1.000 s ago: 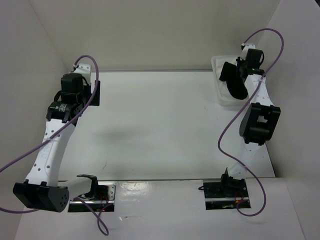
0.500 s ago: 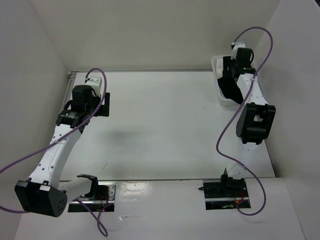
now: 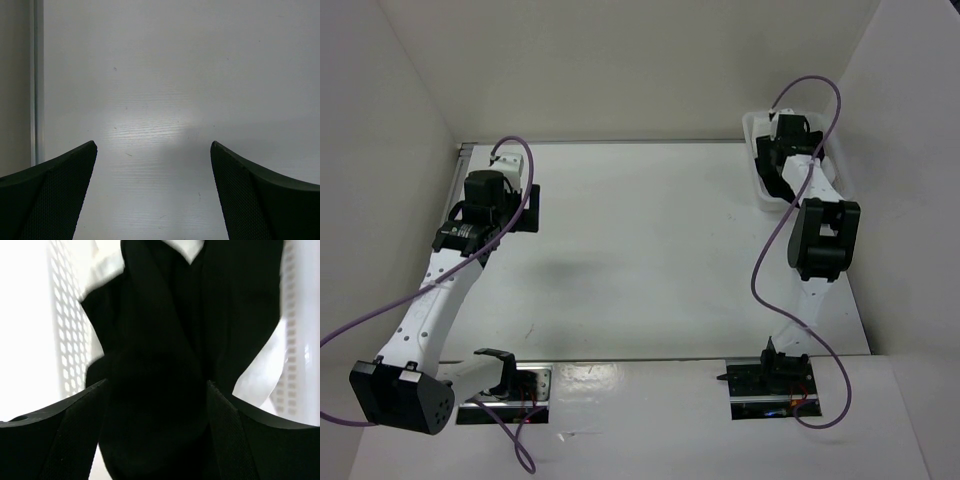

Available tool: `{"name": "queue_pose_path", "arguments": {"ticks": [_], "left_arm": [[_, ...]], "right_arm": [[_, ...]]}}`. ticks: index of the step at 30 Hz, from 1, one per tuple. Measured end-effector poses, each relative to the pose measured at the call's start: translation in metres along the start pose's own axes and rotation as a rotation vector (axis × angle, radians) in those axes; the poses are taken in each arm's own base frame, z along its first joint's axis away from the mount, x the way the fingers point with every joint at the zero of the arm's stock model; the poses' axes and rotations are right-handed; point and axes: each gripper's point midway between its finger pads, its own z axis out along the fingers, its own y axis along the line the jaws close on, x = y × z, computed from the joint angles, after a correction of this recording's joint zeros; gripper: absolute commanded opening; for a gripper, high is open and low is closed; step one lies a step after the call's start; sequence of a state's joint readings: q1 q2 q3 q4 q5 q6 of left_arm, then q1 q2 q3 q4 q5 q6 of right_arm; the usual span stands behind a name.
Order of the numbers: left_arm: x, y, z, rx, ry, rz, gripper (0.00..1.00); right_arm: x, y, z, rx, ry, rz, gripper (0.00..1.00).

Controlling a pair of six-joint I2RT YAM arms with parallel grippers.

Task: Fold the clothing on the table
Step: Move the skirt to the center of the board

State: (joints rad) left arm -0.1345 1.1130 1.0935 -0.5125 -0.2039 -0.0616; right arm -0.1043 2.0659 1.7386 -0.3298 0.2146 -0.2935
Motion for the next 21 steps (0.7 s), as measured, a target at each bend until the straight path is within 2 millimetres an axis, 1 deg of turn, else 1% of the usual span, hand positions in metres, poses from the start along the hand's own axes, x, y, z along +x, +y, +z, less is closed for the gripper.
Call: {"name": "queue_pose_path", "arguments": {"ticks": [1,3,5,7,10,13,14,17,19,21], "left_arm": [[0.000,0.000,0.000,0.000,0.000,0.000,1.00],[0.000,0.000,0.000,0.000,-0.001,-0.001,1.00],[0.000,0.000,0.000,0.000,-0.002,0.000,1.00],[-0.001,0.000,0.000,0.000,-0.002,0.000,1.00],[0.000,0.000,0.000,0.001,-0.002,0.000,1.00],[0.000,-0.001,0.000,0.003,-0.002,0.000,1.00],[0.000,-0.001,0.000,0.005,-0.002,0.001,1.00],[0.000,-0.002,0.000,0.012,-0.002,0.000,1.00],[0.000,-0.003,0.000,0.016,-0.002,0.000,1.00],[0.000,-0.003,0.000,0.020,-0.002,0.001,1.00]], "right_arm": [[0.009,0.001,0.002,0.002,0.020,-0.010,0.81],[0.026,0.004,0.003,0.002,0.055,-0.031,0.77],[0.045,0.006,0.003,-0.001,0.095,-0.050,0.77],[0.054,0.005,-0.001,0.007,0.115,-0.066,0.77],[0.059,0.001,-0.015,0.015,0.117,-0.073,0.77],[0.064,-0.006,-0.043,0.025,0.107,-0.087,0.77],[0.064,-0.009,-0.053,0.033,0.099,-0.088,0.77],[0.056,-0.021,-0.076,0.060,0.060,-0.086,0.77],[0.052,-0.027,-0.087,0.076,0.037,-0.085,0.77],[0.053,-0.031,-0.094,0.084,0.030,-0.087,0.77]]}}
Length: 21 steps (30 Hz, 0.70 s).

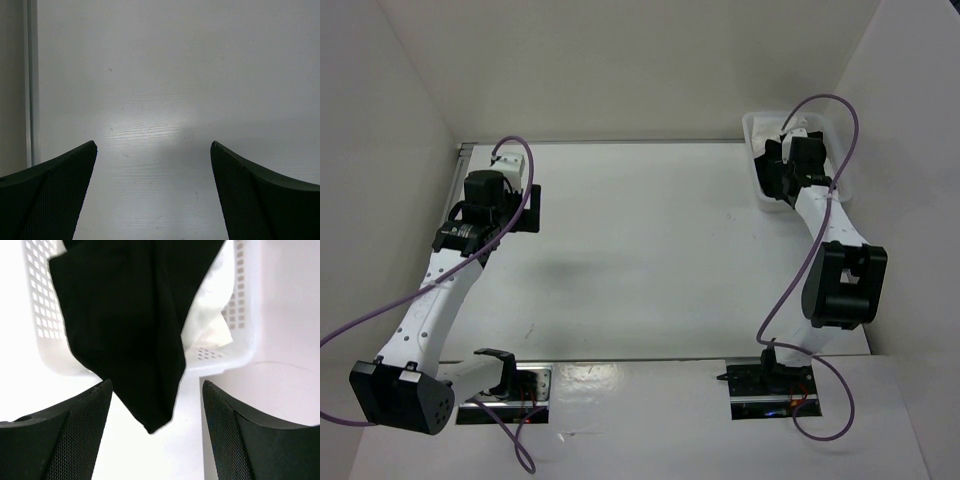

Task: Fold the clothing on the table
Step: Move the skirt to the center of the board

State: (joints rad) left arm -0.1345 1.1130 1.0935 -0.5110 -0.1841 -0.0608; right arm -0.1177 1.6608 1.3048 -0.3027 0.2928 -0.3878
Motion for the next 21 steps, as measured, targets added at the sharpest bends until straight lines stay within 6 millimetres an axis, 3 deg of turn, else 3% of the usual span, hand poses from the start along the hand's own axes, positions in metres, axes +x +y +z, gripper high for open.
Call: {"name": "queue_pose_path", "arguments": {"ticks": [9,14,21], "left_arm": [[-0.001,-0.002,-0.002,0.011,-0.007,0.000,1.00],[0.000,-0.002,-0.002,0.014,-0.006,-0.001,1.00],[0.000,-0.002,-0.002,0.015,-0.006,0.000,1.00]], "right_arm": [[0.026,-0.005,0.002,0.004,0.049,-0.018,0.73],[0.034,-0.012,0.006,0.010,0.065,-0.009,0.62],[0.042,-0.016,0.012,0.003,0.082,0.002,0.62]]}}
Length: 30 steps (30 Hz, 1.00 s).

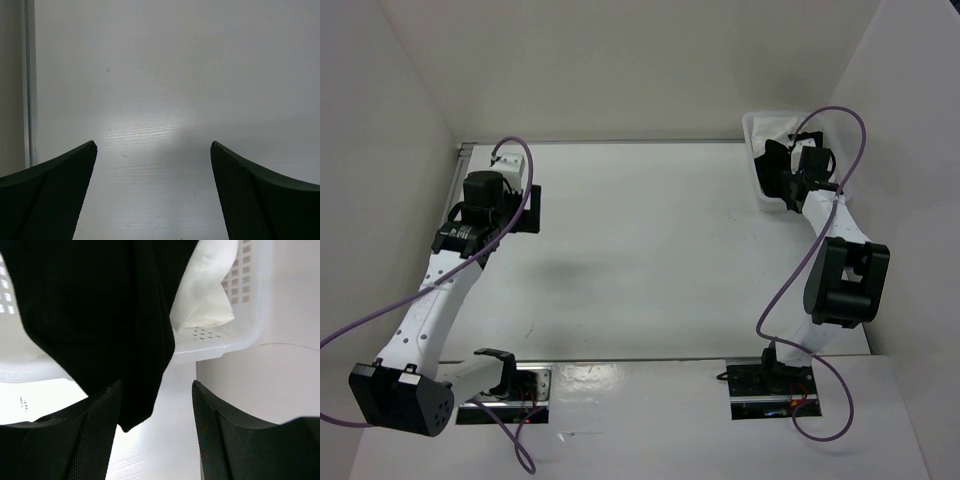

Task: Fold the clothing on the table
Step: Move the skirt to the center of the board

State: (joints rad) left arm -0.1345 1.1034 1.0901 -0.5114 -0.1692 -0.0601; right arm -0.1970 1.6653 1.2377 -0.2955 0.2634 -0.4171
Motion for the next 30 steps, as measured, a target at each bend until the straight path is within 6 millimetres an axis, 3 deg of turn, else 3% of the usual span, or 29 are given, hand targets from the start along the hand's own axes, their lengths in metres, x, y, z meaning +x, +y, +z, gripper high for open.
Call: {"name": "queue_pose_path", "arguments": {"ticks": [12,23,30], "left_arm": [[0.000,-0.002,0.000,0.011,-0.001,0.001,1.00],[0.000,-0.003,0.000,0.018,-0.001,0.002,1.00],[0.000,-0.003,0.000,0.019,0.000,0.002,1.00]], "right_arm": [[0.002,0.019,0.000,-0.110,-0.008,0.030,0.64],[0.014,0.022,0.003,-0.163,0.009,0.080,0.64],[0.031,0.025,0.005,-0.195,0.044,0.093,0.52]]}}
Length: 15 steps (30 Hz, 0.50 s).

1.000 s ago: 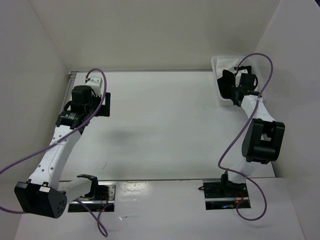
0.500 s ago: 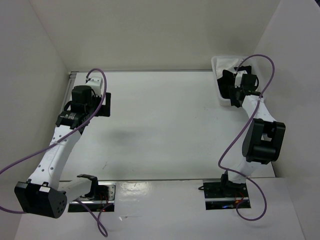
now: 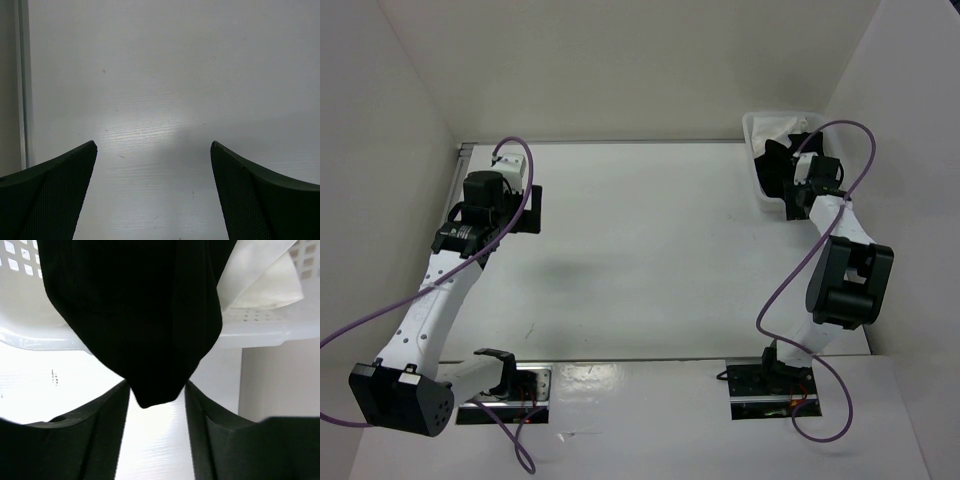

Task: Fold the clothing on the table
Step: Move the skirt to the center of the board

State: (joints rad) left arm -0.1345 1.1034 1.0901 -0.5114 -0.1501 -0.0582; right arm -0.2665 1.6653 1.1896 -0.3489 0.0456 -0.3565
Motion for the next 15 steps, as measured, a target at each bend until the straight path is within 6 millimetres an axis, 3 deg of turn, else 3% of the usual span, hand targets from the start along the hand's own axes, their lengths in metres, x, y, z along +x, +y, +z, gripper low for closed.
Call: {"name": "queue_pose_path", "arguments": {"ticks": [13,15], "left_arm": [[0.0045,-0.0016,0.0015,0.008,0.010,0.003,1.00],[0.0045,-0.0017,0.0015,0.009,0.010,0.003,1.00]], "right_arm": [[0.0034,0.0024,0.0012,-0.049,-0.006,0.021,0.50],[0.0029,0.0037,0.0013,-0.056,-0.009,0.021,0.45]]}}
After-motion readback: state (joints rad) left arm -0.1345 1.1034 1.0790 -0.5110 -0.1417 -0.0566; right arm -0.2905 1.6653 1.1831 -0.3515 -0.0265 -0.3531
